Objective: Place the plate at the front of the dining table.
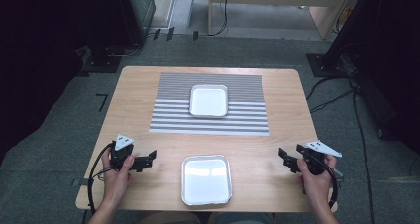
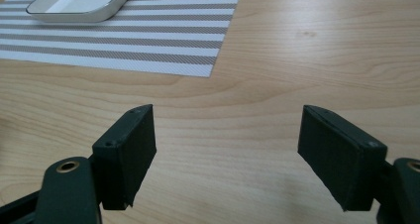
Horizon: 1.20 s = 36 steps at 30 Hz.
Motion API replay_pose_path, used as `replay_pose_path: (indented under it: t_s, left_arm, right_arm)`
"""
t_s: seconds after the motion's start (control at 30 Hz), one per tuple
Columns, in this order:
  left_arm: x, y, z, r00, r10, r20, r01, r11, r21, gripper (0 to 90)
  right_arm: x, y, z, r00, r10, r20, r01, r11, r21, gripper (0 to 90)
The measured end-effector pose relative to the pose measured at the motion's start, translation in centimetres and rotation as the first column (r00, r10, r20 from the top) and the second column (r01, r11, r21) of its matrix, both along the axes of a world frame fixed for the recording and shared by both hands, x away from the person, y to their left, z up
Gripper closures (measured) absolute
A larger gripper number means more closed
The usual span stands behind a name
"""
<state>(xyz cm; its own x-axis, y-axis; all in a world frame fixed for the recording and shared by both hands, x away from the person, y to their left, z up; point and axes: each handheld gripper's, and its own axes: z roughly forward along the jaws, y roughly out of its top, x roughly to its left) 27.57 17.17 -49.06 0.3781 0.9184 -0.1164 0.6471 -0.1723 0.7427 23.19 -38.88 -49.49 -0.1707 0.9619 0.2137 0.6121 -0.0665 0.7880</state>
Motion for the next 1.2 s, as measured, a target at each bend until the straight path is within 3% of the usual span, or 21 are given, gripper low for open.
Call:
replay_pose_path:
  t_s: [0.4, 0.8, 1.13, 1.2]
  left_arm:
    - [-1.6, 2.9, -0.8, 0.9988, 0.048, -0.008, -0.048, 0.9988, 0.004, 0.0]
    - [-3.2, 5.9, -2.2, 0.9933, 0.113, -0.021, -0.112, 0.9919, 0.059, 0.0]
    - [-4.0, 7.4, -2.5, 0.9904, 0.136, -0.025, -0.132, 0.9835, 0.124, 0.0]
    - [-4.1, 7.7, -2.6, 0.9895, 0.141, -0.033, -0.136, 0.9836, 0.118, 0.0]
  right_arm:
    - [-2.5, -1.9, -1.3, 0.9988, -0.043, -0.022, 0.043, 0.999, -0.033, 23.2]
    - [-4.5, -4.4, -2.5, 0.994, -0.104, -0.036, 0.101, 0.993, -0.063, 23.2]
    - [-5.0, -4.9, -2.8, 0.9922, -0.118, -0.041, 0.114, 0.99, -0.087, 22.9]
    - [-5.0, -4.8, -2.8, 0.9918, -0.12, -0.045, 0.115, 0.988, -0.098, 22.9]
